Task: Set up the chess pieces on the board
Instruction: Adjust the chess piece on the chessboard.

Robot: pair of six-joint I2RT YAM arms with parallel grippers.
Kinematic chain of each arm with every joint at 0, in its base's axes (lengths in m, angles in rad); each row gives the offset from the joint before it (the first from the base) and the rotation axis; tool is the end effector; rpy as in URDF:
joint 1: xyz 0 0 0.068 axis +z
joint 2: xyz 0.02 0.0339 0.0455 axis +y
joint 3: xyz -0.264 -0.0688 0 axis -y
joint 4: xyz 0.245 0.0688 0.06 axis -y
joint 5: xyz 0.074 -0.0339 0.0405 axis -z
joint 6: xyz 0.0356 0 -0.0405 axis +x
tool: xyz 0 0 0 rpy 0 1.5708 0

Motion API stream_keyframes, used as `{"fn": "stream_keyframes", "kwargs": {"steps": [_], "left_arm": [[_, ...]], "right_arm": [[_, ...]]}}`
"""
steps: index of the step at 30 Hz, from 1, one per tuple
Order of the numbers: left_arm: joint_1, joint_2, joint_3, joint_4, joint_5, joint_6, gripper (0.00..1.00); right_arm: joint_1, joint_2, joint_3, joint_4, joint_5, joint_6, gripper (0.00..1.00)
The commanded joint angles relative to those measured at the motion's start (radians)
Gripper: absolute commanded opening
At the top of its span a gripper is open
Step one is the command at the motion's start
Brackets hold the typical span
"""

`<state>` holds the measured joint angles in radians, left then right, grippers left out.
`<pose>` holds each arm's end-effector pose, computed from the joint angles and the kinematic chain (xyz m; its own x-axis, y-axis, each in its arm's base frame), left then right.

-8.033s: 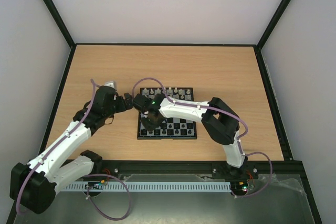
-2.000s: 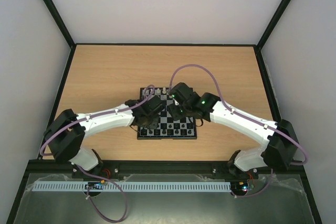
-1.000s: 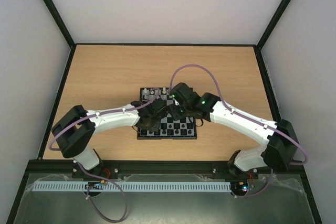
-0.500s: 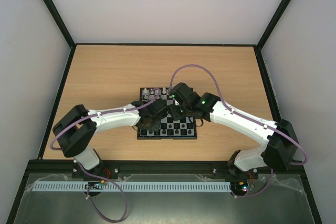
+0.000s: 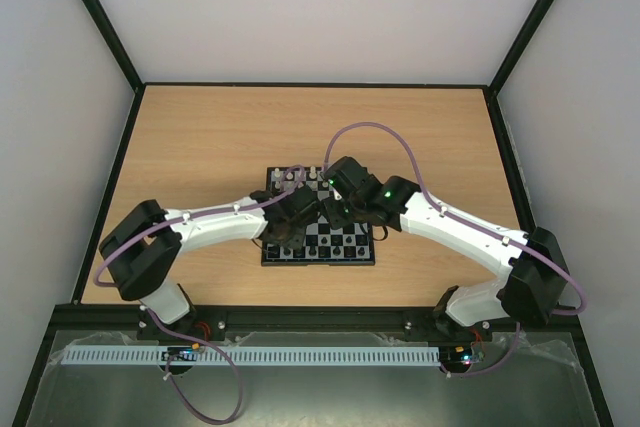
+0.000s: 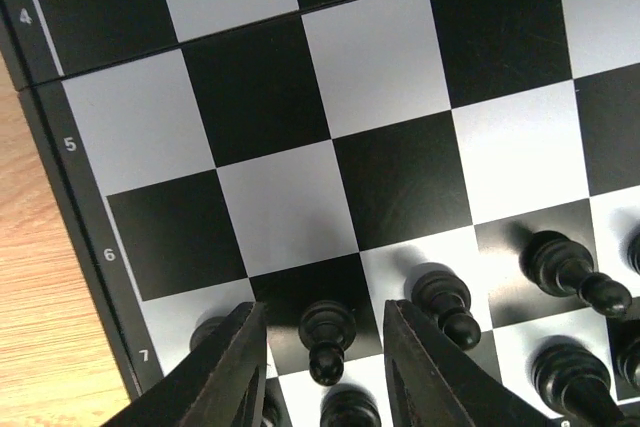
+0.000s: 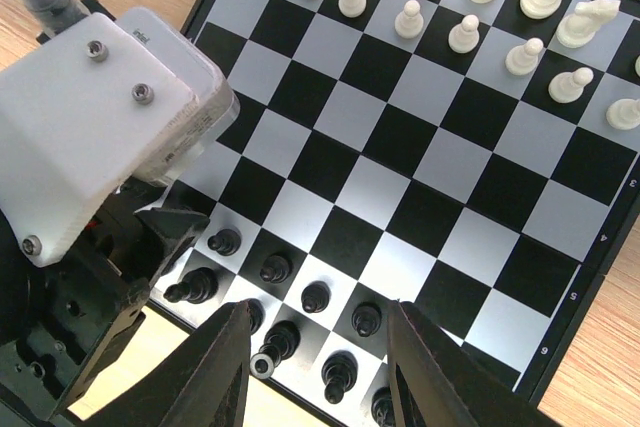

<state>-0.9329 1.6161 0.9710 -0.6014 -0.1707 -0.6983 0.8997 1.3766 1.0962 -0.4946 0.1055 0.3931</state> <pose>0.1827 -0.2362 0.1745 -0.9206 0.1780 -0.3476 0.2188 0.9724 -0.0815 0.1890 0.2320 0.2858 -0.6823 -0.2467 -0.6882 -0.5095 0.8355 0.2056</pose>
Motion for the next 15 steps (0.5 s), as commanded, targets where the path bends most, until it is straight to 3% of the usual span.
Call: {"fn": "stream_keyframes", "kwargs": {"steps": [1, 12, 15], "left_arm": [[-0.008, -0.046, 0.047, -0.049, -0.027, -0.007, 0.36], [-0.007, -0.148, 0.080, -0.081, -0.102, -0.016, 0.46], [-0.007, -0.187, 0.081, -0.083, -0.134, -0.020, 0.50]], "right_arm": [[-0.002, 0.009, -0.014, -0.015, -0.006, 0.003, 0.38], [-0.002, 0.005, -0.011, -0.015, 0.011, 0.004, 0.40], [-0.002, 0.006, -0.009, -0.015, 0.022, 0.007, 0.45]]}}
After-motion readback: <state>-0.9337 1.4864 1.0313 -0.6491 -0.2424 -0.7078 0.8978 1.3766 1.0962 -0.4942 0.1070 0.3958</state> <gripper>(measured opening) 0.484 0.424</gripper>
